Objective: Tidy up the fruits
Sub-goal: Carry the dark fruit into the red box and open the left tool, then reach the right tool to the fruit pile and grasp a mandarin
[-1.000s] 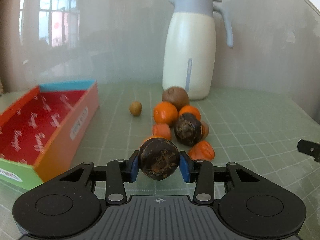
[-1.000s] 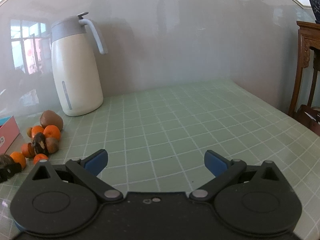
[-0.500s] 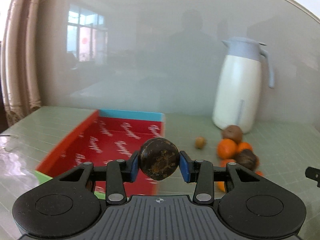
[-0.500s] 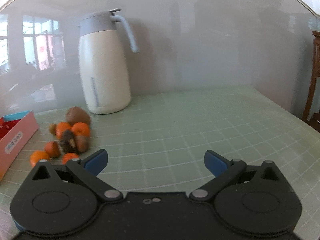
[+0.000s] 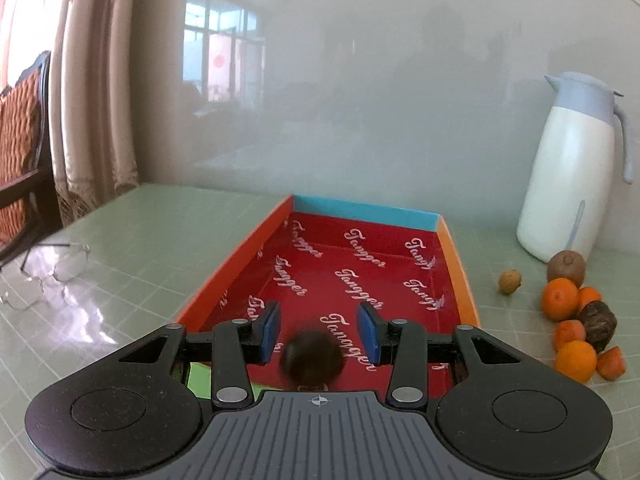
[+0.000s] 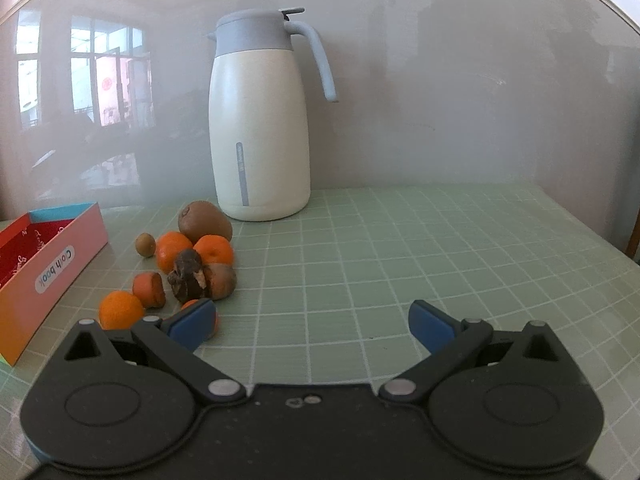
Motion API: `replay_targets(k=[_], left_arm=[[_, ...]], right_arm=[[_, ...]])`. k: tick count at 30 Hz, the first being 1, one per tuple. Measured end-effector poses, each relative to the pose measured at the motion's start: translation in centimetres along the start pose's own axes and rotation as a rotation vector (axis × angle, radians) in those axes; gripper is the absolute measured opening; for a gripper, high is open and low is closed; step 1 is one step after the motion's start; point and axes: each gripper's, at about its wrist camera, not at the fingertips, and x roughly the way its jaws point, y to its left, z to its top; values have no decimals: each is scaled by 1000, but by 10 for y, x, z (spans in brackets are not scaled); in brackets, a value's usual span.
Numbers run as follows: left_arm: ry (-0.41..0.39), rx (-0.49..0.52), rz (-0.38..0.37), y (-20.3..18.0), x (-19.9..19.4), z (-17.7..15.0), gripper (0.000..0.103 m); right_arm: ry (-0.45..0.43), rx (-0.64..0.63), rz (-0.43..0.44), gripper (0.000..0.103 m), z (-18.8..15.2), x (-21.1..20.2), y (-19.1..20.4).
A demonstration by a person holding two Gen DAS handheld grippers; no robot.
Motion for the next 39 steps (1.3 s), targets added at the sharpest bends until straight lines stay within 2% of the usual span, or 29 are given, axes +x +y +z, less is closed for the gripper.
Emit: replay_targets(k=[2, 3, 8, 11, 14, 27, 39], left_arm=[[-21, 2, 10, 0, -4, -1, 78], [-35, 7, 19, -1, -7, -2, 83], [-55, 7, 18, 0, -19, -4, 89], [-75, 17, 28, 0, -26, -4, 103], [-103, 23, 28, 1, -34, -3, 103], [-102, 47, 59, 7, -46, -3, 103], [-84, 38, 88, 31, -46, -3, 103]], right_arm=[[0, 2, 2, 103, 0, -1, 0], [-2, 1, 3, 103, 0, -1, 1], [-6, 13, 15, 103, -1, -3, -1], [-6, 15, 24, 103, -1, -4, -2], [-15, 14, 20, 103, -1, -7, -3], [-22, 4, 39, 103, -3, -7, 5], [9, -58, 42, 103, -4, 8, 33]])
